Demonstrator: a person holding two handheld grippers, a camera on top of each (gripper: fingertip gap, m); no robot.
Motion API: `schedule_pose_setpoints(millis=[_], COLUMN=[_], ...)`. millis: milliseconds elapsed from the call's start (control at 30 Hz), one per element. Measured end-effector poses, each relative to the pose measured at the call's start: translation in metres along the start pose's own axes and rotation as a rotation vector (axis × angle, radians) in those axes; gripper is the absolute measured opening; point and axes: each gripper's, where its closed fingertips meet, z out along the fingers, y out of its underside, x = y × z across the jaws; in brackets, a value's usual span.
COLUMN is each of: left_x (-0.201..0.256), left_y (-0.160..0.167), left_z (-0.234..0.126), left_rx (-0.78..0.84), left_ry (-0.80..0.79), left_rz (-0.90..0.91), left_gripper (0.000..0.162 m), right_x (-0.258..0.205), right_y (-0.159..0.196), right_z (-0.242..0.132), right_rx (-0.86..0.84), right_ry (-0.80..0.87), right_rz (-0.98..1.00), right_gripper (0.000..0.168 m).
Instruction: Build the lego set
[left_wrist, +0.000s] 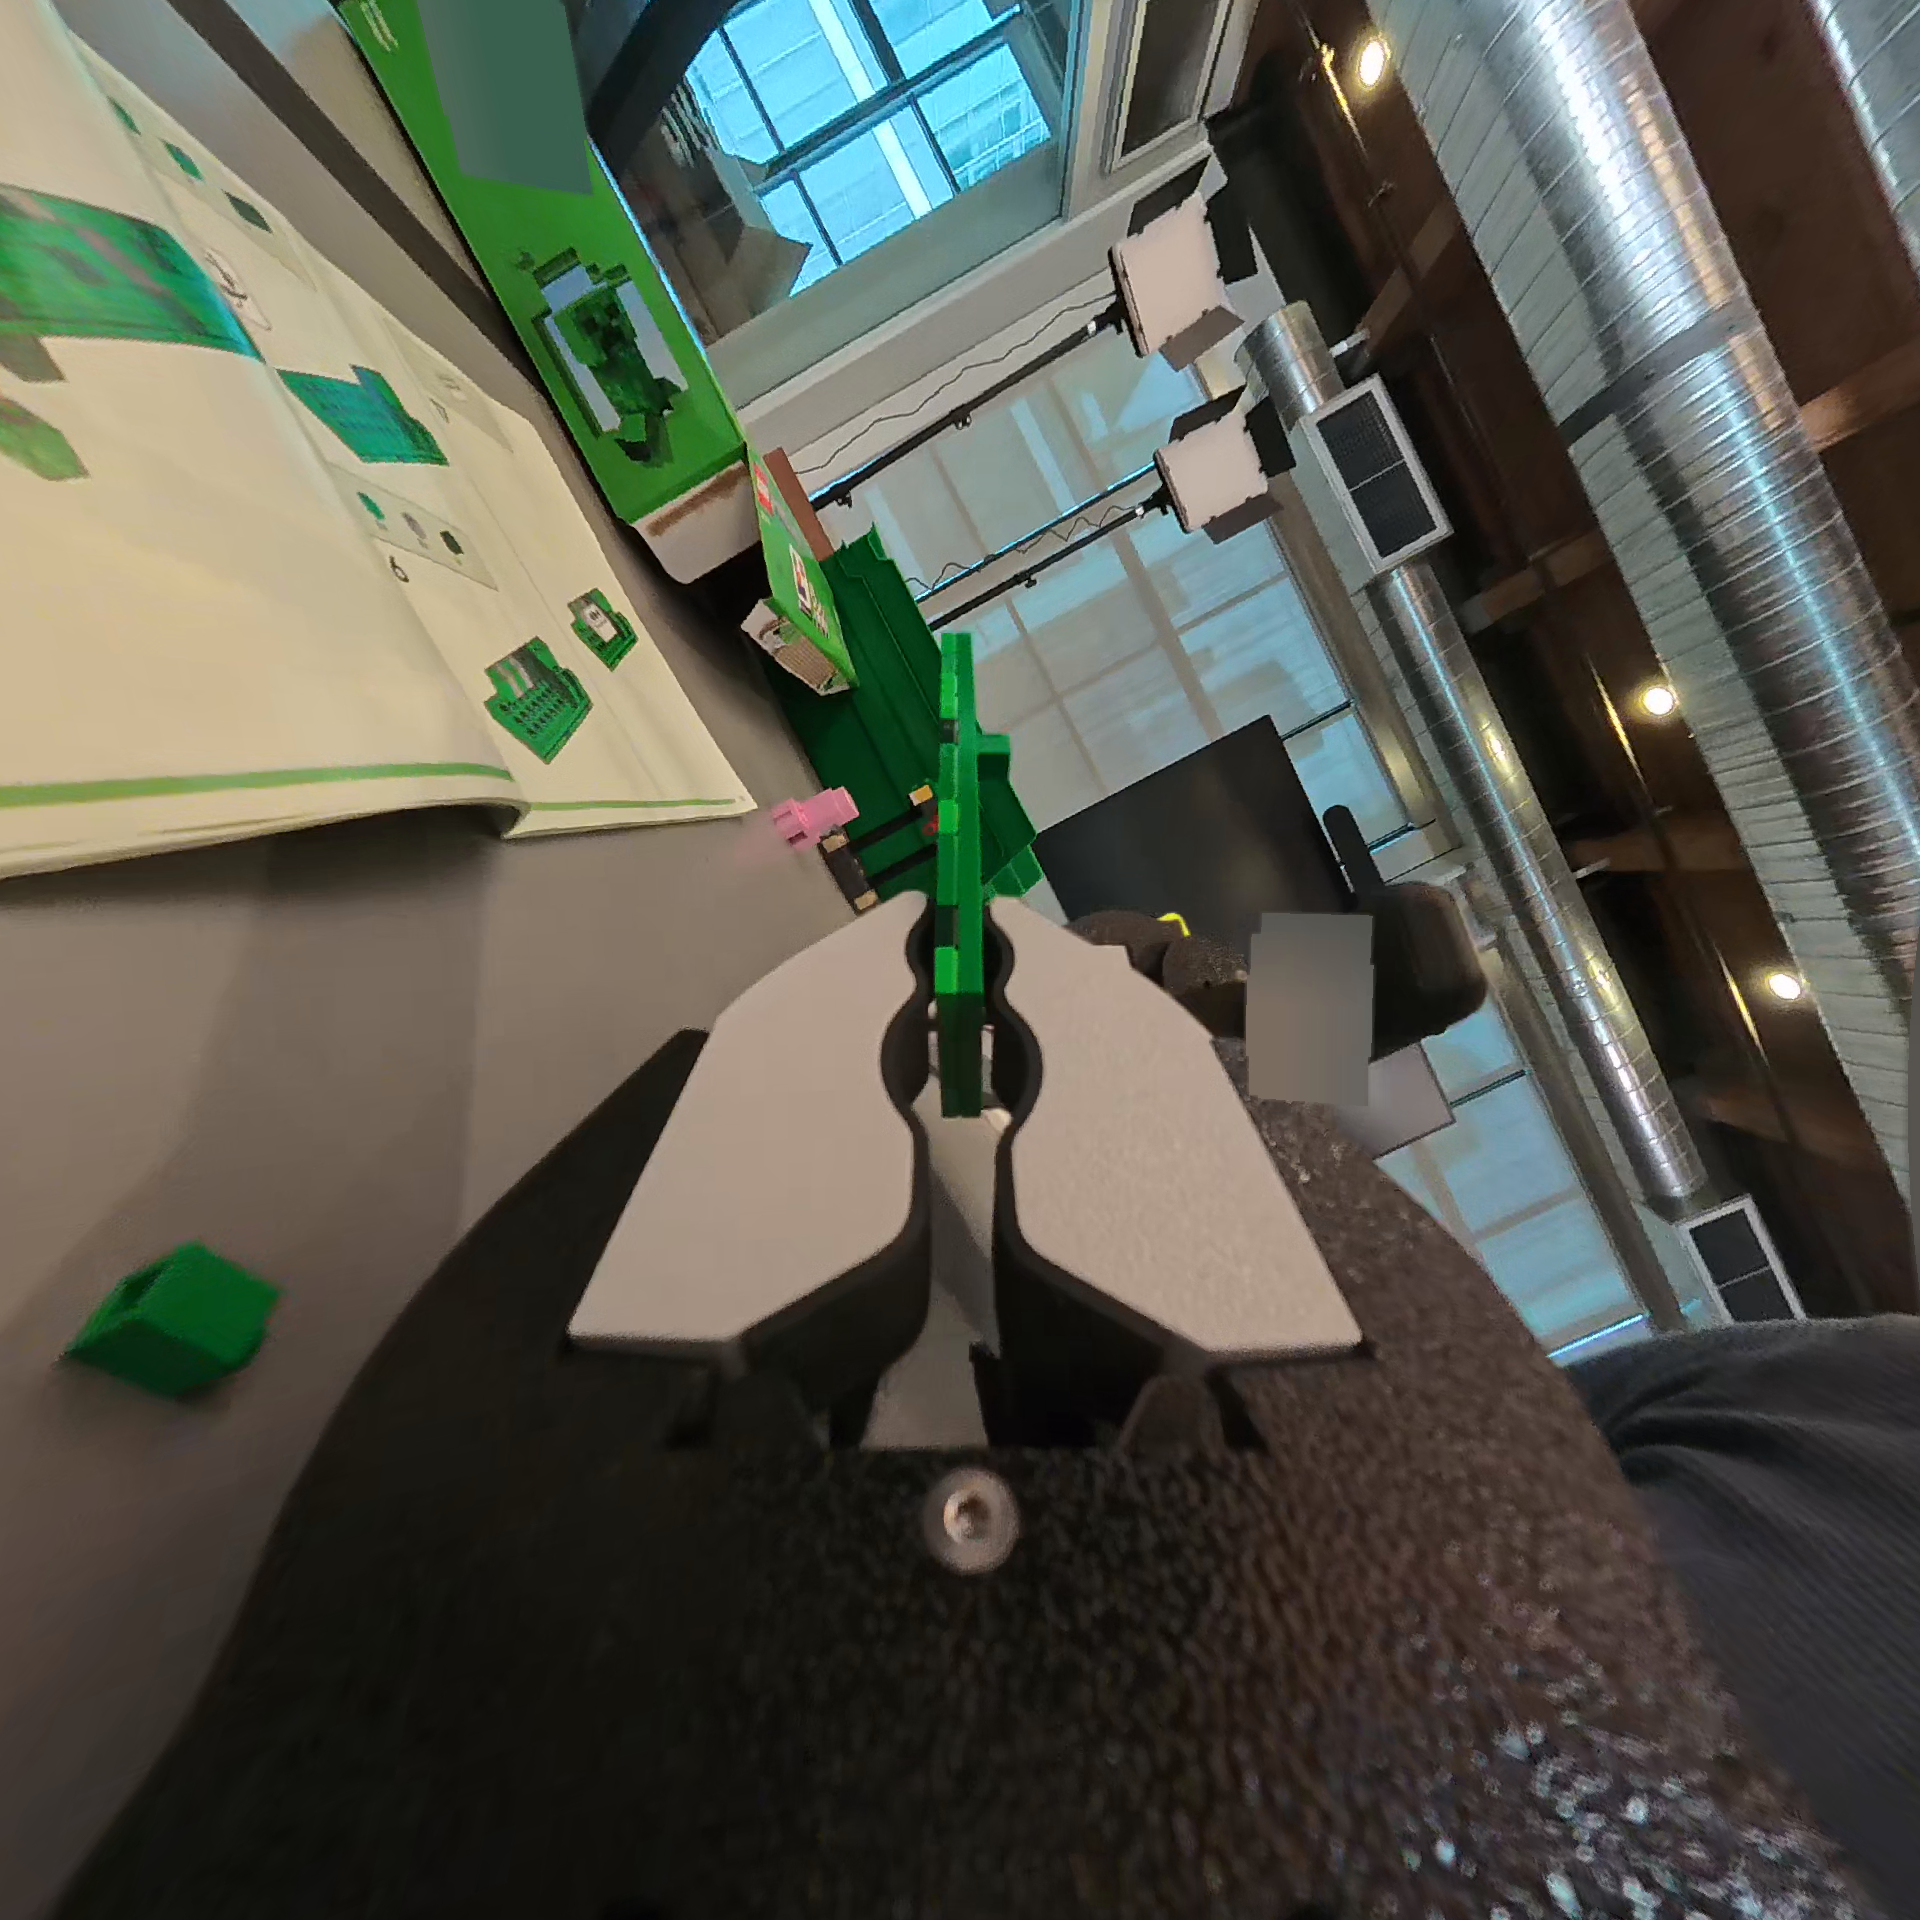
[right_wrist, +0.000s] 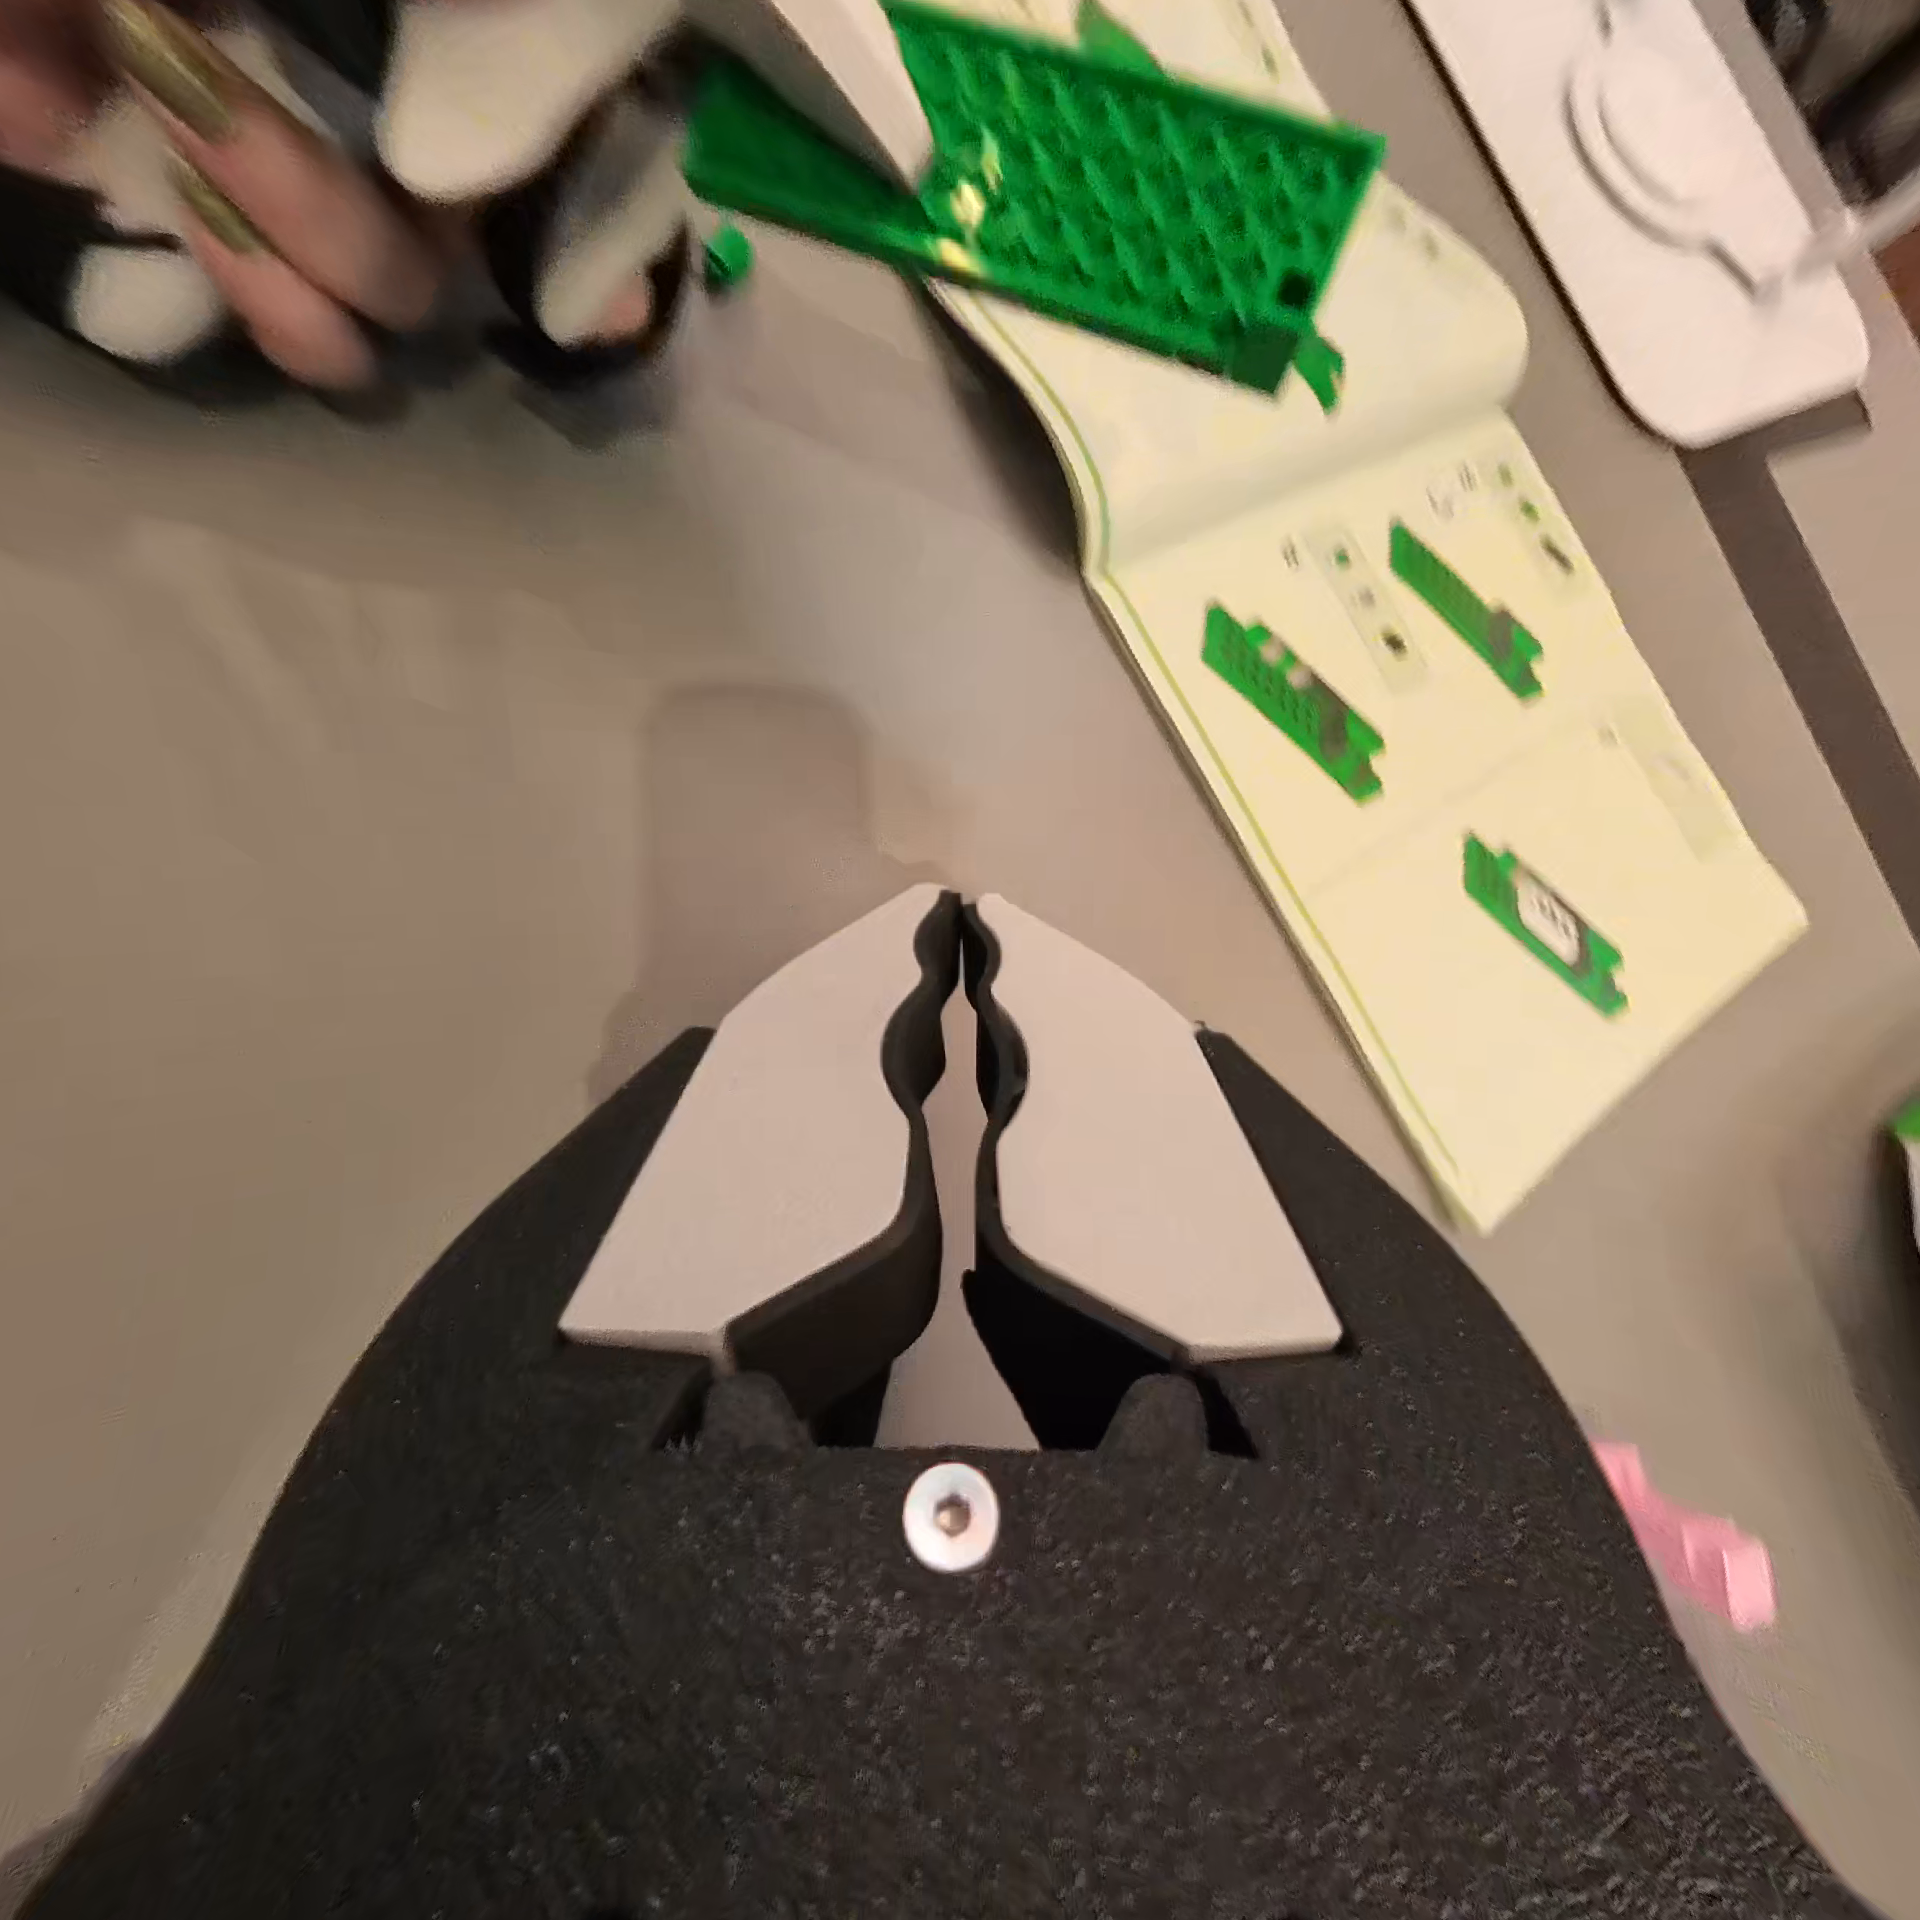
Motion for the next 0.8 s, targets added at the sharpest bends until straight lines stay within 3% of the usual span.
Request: schedule_pose_setpoints(millis=[167, 300, 500, 800], left_x=[0.001, 0.000, 0.001, 0.003], left_y=[0.003, 0.003, 0.005, 0.007], left_z=[0.001, 0.002, 0.002, 0.002], left_rx=[-0.013, -0.017, -0.025, -0.033], left_ry=[-0.003, -0.001, -0.002, 0.004], left_rz=[0.019, 0.007, 0.027, 0.034], left_gripper=[0.006, 0.006, 0.006, 0.006], right_x=[0.003, -0.032, -0.054, -0.053], right_y=[0.027, 0.040, 0.052, 0.060], right_z=[-0.031, -0.044, -0.038, -0.025], right_rx=[-0.078, -0.019, -0.004, -0.034], right_ry=[0.121, 0.102, 0.169, 0.191], right_rz=[0.317, 0.526, 0.583, 0.603], right_gripper=[0.011, 0.015, 0.017, 0.017])
